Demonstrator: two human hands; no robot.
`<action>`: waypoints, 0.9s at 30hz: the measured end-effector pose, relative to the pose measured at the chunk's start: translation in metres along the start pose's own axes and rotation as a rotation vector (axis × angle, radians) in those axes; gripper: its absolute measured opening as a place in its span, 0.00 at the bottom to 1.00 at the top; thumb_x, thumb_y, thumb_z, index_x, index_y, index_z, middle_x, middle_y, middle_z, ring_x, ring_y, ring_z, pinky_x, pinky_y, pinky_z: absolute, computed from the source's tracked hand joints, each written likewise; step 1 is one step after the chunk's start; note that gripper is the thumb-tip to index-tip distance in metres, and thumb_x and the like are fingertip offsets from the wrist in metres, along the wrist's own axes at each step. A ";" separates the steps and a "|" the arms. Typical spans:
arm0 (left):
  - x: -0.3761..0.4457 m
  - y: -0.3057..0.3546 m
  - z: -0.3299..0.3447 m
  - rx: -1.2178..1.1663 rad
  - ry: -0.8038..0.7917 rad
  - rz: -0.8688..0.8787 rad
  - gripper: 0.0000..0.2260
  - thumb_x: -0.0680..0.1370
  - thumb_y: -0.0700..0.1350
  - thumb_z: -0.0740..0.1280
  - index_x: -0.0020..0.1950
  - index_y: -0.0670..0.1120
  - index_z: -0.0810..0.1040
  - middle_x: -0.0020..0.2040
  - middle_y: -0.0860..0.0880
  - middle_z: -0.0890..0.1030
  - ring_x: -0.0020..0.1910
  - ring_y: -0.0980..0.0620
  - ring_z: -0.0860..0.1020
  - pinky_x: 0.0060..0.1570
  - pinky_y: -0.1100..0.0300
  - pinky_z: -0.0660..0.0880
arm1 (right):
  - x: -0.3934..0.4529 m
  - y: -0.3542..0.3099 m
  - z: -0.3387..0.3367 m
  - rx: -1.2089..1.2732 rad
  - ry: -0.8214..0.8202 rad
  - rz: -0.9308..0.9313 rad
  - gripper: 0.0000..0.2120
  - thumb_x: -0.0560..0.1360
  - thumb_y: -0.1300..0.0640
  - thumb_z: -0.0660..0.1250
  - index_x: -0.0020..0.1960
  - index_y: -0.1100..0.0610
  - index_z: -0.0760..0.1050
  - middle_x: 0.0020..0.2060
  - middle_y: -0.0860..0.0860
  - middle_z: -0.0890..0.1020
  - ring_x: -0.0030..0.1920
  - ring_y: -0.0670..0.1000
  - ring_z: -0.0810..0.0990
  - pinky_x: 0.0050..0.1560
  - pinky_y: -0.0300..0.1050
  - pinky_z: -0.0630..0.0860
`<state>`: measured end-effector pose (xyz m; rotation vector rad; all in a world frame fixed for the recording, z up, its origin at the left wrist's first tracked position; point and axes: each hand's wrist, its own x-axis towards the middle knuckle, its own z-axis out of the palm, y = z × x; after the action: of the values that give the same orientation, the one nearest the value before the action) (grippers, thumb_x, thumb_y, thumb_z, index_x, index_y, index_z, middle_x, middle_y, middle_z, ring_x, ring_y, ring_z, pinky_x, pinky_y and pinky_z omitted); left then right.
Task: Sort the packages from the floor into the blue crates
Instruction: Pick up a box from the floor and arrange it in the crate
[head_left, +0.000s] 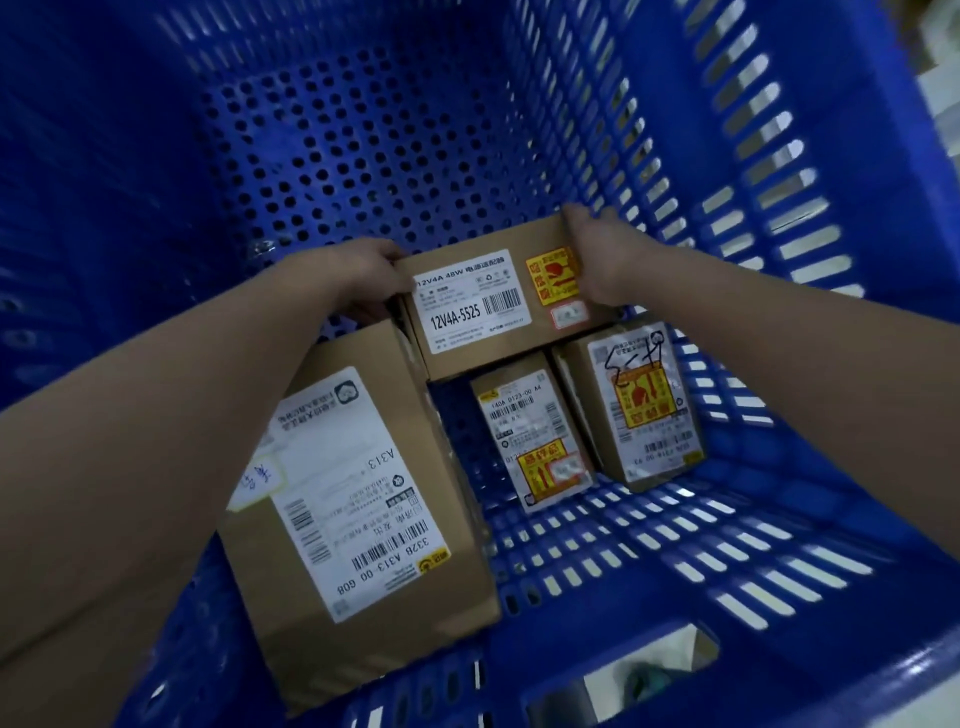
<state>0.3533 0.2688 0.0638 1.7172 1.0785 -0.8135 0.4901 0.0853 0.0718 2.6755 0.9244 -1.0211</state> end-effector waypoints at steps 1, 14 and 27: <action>0.000 -0.001 -0.001 0.005 -0.002 0.002 0.23 0.80 0.45 0.62 0.74 0.49 0.61 0.55 0.43 0.76 0.52 0.42 0.80 0.55 0.47 0.78 | 0.000 -0.001 -0.001 -0.023 -0.001 0.002 0.36 0.75 0.65 0.63 0.75 0.58 0.47 0.68 0.66 0.61 0.63 0.66 0.70 0.55 0.52 0.70; -0.061 0.035 -0.025 0.316 0.184 0.330 0.11 0.80 0.44 0.58 0.38 0.47 0.71 0.34 0.49 0.71 0.32 0.53 0.70 0.30 0.63 0.67 | -0.069 -0.022 -0.059 -0.354 0.233 0.028 0.15 0.75 0.67 0.61 0.60 0.61 0.72 0.59 0.60 0.74 0.57 0.62 0.75 0.42 0.50 0.68; -0.232 0.161 0.133 0.186 0.168 1.327 0.09 0.77 0.42 0.58 0.51 0.43 0.76 0.41 0.48 0.79 0.44 0.46 0.78 0.47 0.49 0.75 | -0.267 0.128 -0.094 0.298 0.882 0.182 0.17 0.73 0.55 0.62 0.62 0.55 0.72 0.54 0.56 0.78 0.49 0.54 0.78 0.49 0.56 0.76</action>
<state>0.4007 0.0431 0.2736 2.1558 -0.1937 0.1013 0.4624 -0.1208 0.3030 3.4236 0.6159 0.1316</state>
